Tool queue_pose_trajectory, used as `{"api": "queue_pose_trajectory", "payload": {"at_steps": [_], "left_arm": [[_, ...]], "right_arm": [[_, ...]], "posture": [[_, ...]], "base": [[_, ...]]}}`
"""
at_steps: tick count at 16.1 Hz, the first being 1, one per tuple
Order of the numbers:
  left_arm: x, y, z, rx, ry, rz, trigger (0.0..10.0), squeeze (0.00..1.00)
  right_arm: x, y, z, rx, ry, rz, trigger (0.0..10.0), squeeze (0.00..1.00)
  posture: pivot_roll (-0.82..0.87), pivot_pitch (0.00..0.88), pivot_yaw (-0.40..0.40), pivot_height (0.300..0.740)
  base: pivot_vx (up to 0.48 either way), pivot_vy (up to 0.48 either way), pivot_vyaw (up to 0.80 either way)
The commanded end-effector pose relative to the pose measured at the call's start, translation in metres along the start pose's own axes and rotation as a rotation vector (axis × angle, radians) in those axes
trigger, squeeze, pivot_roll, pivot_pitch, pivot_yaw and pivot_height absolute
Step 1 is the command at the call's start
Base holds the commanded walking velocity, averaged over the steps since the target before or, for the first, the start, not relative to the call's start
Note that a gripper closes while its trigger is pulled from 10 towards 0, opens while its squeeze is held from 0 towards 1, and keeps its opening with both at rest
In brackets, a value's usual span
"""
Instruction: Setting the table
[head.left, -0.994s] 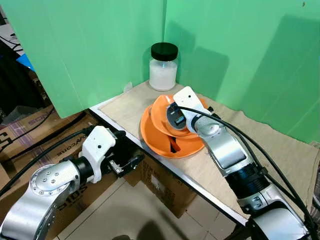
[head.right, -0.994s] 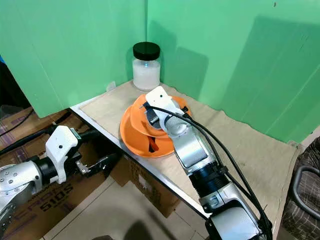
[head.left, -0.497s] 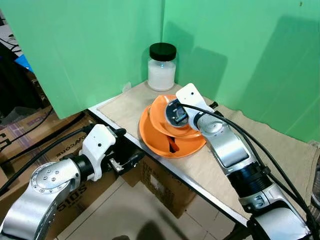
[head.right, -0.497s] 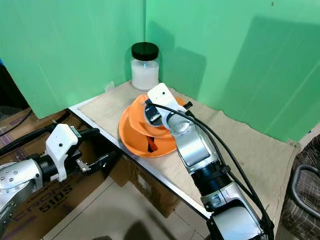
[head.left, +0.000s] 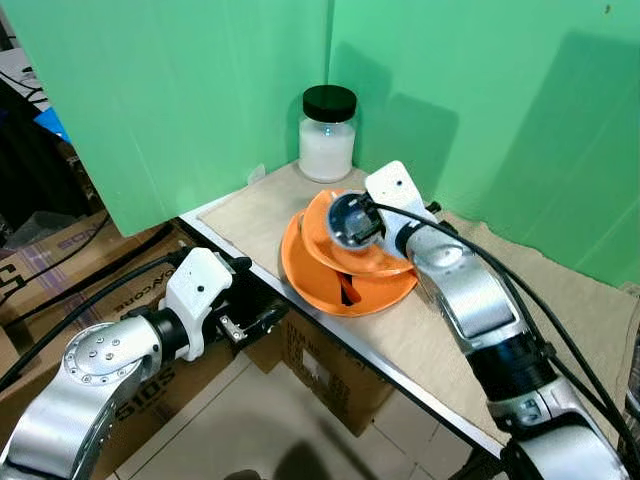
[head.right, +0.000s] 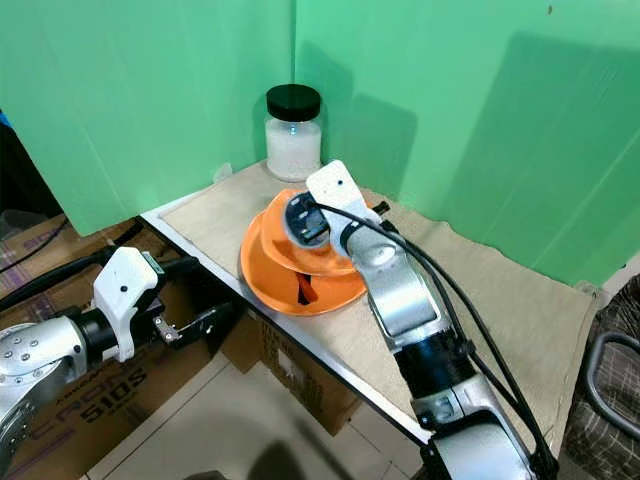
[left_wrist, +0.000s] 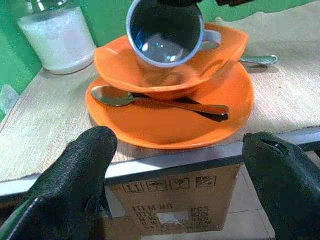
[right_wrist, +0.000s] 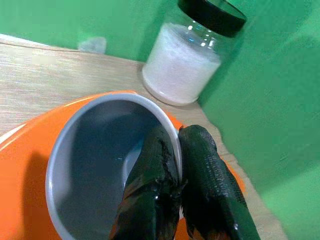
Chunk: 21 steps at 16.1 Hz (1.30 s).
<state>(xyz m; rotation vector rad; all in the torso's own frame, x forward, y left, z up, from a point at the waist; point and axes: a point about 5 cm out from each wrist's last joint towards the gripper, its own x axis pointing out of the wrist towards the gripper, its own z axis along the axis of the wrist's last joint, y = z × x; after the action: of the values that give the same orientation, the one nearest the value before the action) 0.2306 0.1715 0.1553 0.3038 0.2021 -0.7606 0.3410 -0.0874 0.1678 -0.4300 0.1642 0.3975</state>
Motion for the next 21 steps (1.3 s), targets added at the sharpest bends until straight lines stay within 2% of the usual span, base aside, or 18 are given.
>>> {"api": "queue_pose_trajectory", "payload": {"at_steps": [1, 4, 5, 6, 7, 8, 10, 11, 12, 13, 16, 20, 21], "left_arm": [[0.000, 0.002, 0.004, 0.022, -0.012, 0.010, 10.0, 0.00], [0.001, 0.005, 0.006, 0.015, -0.029, 0.035, 10.0, 0.00], [0.003, 0.005, 0.009, 0.018, -0.046, 0.050, 10.0, 0.00], [0.004, 0.006, 0.011, 0.018, -0.059, 0.064, 10.0, 0.00], [0.007, 0.010, 0.017, 0.014, -0.094, 0.115, 10.0, 0.00], [0.010, 0.012, 0.023, 0.005, -0.132, 0.168, 10.0, 0.00], [0.016, 0.011, 0.030, -0.005, -0.177, 0.226, 10.0, 0.00], [0.021, 0.009, 0.037, -0.015, -0.208, 0.276, 10.0, 0.00], [0.022, 0.008, 0.038, -0.019, -0.216, 0.290, 10.0, 0.00], [0.023, 0.007, 0.037, -0.037, -0.214, 0.319, 10.0, 0.00], [0.026, 0.007, 0.033, -0.068, -0.206, 0.366, 10.0, 0.00], [0.027, 0.007, 0.034, -0.069, -0.214, 0.396, 10.0, 0.00], [0.026, 0.008, 0.034, -0.081, -0.221, 0.427, 10.0, 0.00]], "right_arm": [[-0.006, -0.010, 0.009, 0.049, -0.069, -0.015, 0.0, 0.00], [-0.016, -0.023, 0.012, 0.209, -0.130, -0.039, 0.0, 0.00], [-0.023, -0.031, 0.014, 0.282, -0.191, -0.058, 0.0, 0.00], [-0.028, -0.034, 0.016, 0.310, -0.227, -0.062, 0.0, 0.00], [-0.040, -0.038, 0.020, 0.352, -0.288, -0.069, 7.3, 0.00], [-0.056, -0.042, 0.023, 0.400, -0.342, -0.074, 10.0, 0.00], [-0.078, -0.042, 0.023, 0.418, -0.380, -0.092, 10.0, 0.00], [-0.100, -0.039, 0.019, 0.435, -0.395, -0.137, 10.0, 0.00], [-0.106, -0.038, 0.017, 0.445, -0.396, -0.157, 10.0, 0.00], [-0.117, -0.036, 0.010, 0.454, -0.381, -0.230, 10.0, 0.00], [-0.130, -0.034, 0.005, 0.472, -0.366, -0.303, 10.0, 0.00], [-0.127, -0.031, 0.006, 0.471, -0.356, -0.270, 10.0, 0.00], [-0.126, -0.033, 0.007, 0.461, -0.360, -0.318, 10.0, 0.00]], "posture": [[0.09, 0.000, -0.034, 0.740], [0.09, 0.000, -0.028, 0.740], [0.09, 0.000, -0.028, 0.740], [0.09, 0.000, -0.028, 0.740], [0.09, 0.000, -0.033, 0.740], [0.09, 0.000, -0.039, 0.740], [0.08, 0.000, -0.028, 0.740], [0.07, 0.000, -0.019, 0.740], [0.07, 0.000, -0.018, 0.740], [0.05, 0.000, -0.011, 0.740], [0.03, 0.000, 0.000, 0.740], [0.04, 0.000, -0.034, 0.740], [0.03, 0.000, -0.044, 0.740]], "base": [[0.000, 0.000, 0.00], [0.000, 0.000, 0.00], [0.000, 0.000, 0.00], [0.000, 0.000, 0.00], [0.000, 0.000, 0.00], [0.000, 0.000, 0.00], [0.000, 0.000, 0.00], [0.000, 0.000, -0.80], [0.000, 0.000, -0.80], [0.000, 0.000, -0.80], [0.000, 0.000, -0.80], [0.000, 0.000, -0.80], [0.000, 0.000, -0.80]]}}
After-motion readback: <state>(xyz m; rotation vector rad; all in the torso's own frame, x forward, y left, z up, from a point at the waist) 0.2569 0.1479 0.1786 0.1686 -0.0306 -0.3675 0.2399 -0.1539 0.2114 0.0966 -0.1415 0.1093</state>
